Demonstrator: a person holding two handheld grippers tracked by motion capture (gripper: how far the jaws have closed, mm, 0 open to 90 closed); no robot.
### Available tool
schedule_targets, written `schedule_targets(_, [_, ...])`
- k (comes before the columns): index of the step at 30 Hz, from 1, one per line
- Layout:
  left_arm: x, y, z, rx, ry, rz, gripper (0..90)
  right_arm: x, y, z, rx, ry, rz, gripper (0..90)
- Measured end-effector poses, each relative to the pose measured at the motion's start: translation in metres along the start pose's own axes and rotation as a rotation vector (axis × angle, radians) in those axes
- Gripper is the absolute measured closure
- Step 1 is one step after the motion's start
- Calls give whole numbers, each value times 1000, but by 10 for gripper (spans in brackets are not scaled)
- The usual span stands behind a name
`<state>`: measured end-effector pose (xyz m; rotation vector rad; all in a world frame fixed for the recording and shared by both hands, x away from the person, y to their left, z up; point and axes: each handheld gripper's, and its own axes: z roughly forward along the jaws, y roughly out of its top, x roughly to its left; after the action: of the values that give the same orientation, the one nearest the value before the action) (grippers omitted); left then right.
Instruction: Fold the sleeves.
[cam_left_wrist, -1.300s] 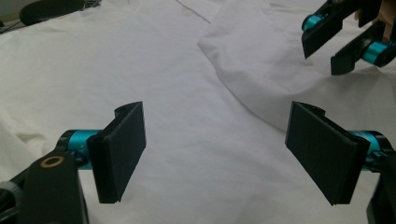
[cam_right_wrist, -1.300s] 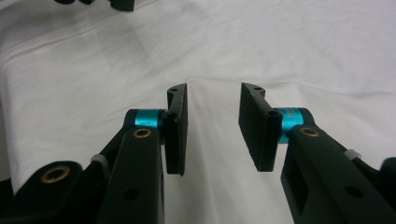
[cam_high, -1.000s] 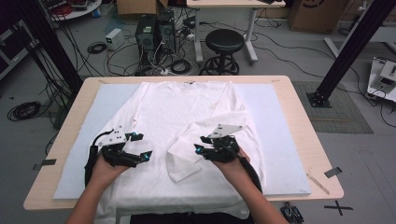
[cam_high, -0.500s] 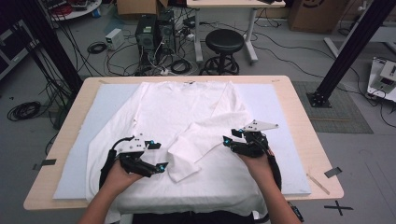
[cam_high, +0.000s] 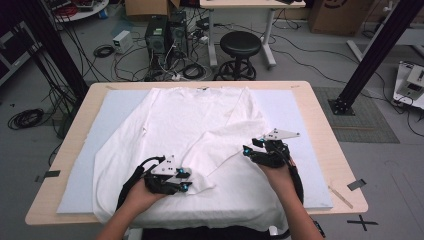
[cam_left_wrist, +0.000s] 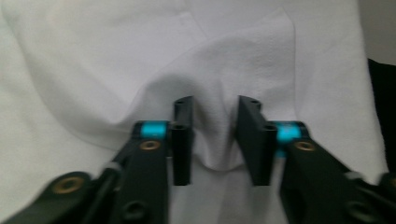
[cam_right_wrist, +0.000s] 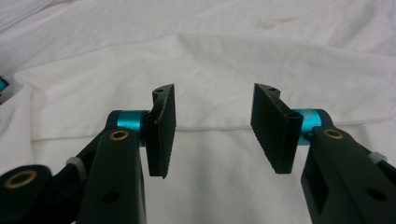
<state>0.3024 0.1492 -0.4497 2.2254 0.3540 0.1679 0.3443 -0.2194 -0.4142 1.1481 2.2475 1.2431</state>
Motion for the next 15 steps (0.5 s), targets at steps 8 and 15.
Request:
schedule_targets(8, [5,0,-22,-25,-30,-15,862,-2,-2,1,9,-7,4,514])
schedule_targets(15, [15,4,-67,-123,9,-8,865,-6,-2,1,10,-8,13,514])
